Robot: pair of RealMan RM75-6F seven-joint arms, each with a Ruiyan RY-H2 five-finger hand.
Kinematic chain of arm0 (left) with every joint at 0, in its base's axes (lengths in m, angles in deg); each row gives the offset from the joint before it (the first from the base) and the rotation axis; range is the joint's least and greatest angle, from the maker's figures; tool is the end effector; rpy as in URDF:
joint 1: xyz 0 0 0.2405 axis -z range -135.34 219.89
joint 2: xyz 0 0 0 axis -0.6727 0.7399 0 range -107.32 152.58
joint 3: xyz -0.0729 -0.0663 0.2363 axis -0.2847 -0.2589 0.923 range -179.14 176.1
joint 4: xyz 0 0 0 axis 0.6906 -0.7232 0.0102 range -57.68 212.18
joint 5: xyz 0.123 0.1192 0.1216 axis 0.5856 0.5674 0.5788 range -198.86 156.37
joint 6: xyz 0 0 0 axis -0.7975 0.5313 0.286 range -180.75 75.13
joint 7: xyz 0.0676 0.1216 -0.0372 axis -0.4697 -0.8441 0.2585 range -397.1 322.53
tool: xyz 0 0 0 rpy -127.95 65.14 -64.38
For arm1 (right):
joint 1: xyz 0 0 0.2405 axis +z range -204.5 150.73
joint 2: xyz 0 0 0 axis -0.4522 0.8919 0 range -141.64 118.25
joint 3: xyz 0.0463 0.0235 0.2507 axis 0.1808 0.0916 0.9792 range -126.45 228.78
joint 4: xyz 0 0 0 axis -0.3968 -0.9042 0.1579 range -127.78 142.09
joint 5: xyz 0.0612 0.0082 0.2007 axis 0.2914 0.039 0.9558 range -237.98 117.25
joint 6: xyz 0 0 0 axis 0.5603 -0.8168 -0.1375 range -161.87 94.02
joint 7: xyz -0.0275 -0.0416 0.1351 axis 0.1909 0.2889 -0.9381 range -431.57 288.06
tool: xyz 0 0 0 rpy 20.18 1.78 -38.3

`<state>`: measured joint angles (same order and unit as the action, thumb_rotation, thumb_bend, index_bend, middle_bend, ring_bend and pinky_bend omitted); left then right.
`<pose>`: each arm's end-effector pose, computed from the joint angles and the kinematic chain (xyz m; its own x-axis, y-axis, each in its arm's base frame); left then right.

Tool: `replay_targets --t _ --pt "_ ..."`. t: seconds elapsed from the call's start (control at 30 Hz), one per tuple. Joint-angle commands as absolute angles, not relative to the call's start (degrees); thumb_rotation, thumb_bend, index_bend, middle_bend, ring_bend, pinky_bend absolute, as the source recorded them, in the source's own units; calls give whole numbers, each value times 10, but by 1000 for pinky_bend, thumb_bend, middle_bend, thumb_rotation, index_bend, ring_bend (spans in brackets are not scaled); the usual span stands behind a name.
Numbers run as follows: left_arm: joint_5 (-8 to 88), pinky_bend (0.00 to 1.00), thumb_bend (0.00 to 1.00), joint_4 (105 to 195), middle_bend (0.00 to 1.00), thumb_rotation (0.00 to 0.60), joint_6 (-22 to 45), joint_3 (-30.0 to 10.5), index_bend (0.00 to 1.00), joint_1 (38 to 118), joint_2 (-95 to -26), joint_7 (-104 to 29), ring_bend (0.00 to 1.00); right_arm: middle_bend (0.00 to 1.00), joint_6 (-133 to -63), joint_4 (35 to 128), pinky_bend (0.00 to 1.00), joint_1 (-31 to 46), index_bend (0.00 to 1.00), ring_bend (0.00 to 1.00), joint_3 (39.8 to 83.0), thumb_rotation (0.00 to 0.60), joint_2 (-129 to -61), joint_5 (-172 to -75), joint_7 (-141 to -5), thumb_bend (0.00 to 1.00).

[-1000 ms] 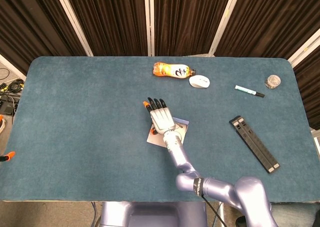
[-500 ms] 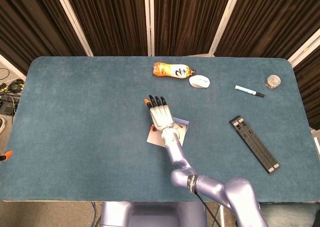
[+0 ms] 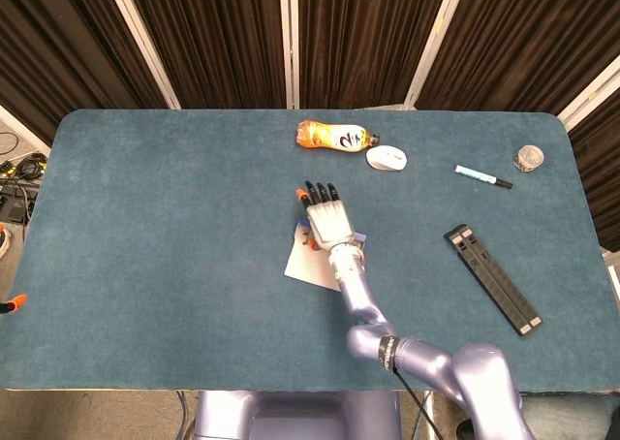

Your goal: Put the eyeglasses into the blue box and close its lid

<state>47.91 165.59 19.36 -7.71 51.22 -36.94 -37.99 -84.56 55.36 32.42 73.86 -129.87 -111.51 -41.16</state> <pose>-0.3605 0.2133 0.1939 0.4598 0.1157 0.8805 0.8513 0.2248 -0.4741 -0.0696 -0.4085 -0.1151 0.4840 -0.1824 0.8558 -0.8618 -0.2689 0.4301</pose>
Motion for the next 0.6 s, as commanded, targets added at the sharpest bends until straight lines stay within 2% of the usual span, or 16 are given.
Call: replay_targets --t 0.03,0.37,0.6 --pt "479 0 0 1657 0 600 194 -77 0 513 -370 -383 0 0 -844 563 0 315 139 0 733 600 -1288 -1114 -408 140" --pt "476 0 0 1656 0 600 190 -77 0 516 -375 -392 0 0 -855 631 0 291 139 0 715 600 -1249 -1145 -430 136" --pt "480 0 0 1655 0 600 187 -75 0 519 -377 -394 0 0 -879 752 0 252 147 0 677 600 -1186 -1186 -440 135"
